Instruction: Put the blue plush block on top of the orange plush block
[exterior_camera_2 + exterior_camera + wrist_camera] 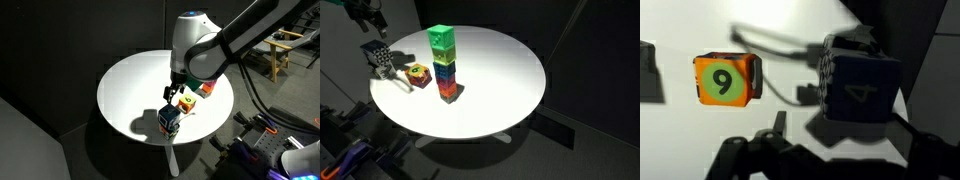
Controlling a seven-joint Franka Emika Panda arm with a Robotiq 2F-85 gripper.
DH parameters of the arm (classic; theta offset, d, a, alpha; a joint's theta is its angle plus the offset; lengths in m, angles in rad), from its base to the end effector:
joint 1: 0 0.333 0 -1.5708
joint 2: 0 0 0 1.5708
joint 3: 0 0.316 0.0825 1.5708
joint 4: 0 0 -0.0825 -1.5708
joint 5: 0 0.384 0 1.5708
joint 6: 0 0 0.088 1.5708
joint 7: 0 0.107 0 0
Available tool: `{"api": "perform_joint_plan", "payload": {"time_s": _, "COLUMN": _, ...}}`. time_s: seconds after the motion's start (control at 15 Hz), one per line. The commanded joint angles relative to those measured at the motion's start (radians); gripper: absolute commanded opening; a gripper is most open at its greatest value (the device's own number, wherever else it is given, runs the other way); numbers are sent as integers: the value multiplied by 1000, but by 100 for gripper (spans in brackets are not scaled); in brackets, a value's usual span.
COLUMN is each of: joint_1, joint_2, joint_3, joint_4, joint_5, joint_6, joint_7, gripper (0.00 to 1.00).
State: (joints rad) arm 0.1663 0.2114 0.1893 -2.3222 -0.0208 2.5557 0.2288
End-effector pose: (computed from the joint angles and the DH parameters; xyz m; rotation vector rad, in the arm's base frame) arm 0.4914 0.1839 0.2536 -3.0999 -0.2163 -0.0265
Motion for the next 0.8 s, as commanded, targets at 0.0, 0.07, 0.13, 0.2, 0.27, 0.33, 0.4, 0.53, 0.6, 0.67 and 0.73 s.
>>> {"api": "perform_joint_plan", "payload": {"time_s": 0.0, "joint_1": 38, "joint_2": 43, "joint_3": -32, "joint_4": 43, "joint_5": -18, "joint_6": 26, "joint_7": 65, "gripper": 100}}
{"api": "perform_joint_plan", "payload": {"time_s": 0.07, "joint_1": 46, "joint_2": 48, "joint_3": -39, "joint_4": 47, "joint_5": -23, "joint_6": 29, "joint_7": 75, "gripper": 100}}
{"api": "perform_joint_plan", "payload": {"time_s": 0.13, "joint_1": 36, "joint_2": 30, "joint_3": -30, "joint_4": 22, "joint_5": 5, "joint_6": 21, "joint_7": 28, "gripper": 100}}
{"api": "perform_joint_plan", "payload": {"time_s": 0.2, "joint_1": 40, "joint_2": 34, "joint_3": -32, "joint_4": 23, "joint_5": 4, "joint_6": 22, "joint_7": 31, "gripper": 100}}
{"api": "perform_joint_plan", "payload": {"time_s": 0.27, "joint_1": 40, "joint_2": 36, "joint_3": -32, "joint_4": 23, "joint_5": 4, "joint_6": 22, "joint_7": 31, "gripper": 100}}
{"api": "perform_joint_plan", "payload": {"time_s": 0.33, "joint_1": 41, "joint_2": 37, "joint_3": -32, "joint_4": 23, "joint_5": 4, "joint_6": 22, "joint_7": 31, "gripper": 100}}
{"api": "perform_joint_plan", "payload": {"time_s": 0.4, "joint_1": 41, "joint_2": 37, "joint_3": -32, "joint_4": 22, "joint_5": 4, "joint_6": 22, "joint_7": 31, "gripper": 100}}
{"api": "perform_joint_plan", "payload": {"time_s": 0.53, "joint_1": 41, "joint_2": 37, "joint_3": -33, "joint_4": 22, "joint_5": 4, "joint_6": 22, "joint_7": 31, "gripper": 100}}
{"api": "perform_joint_plan", "payload": {"time_s": 0.6, "joint_1": 41, "joint_2": 37, "joint_3": -33, "joint_4": 22, "joint_5": 4, "joint_6": 22, "joint_7": 31, "gripper": 100}}
{"api": "perform_joint_plan", "payload": {"time_s": 0.67, "joint_1": 41, "joint_2": 37, "joint_3": -33, "joint_4": 22, "joint_5": 4, "joint_6": 22, "joint_7": 31, "gripper": 100}}
{"api": "perform_joint_plan", "payload": {"time_s": 0.73, "joint_1": 41, "joint_2": 37, "joint_3": -33, "joint_4": 22, "joint_5": 4, "joint_6": 22, "joint_7": 31, "gripper": 100}}
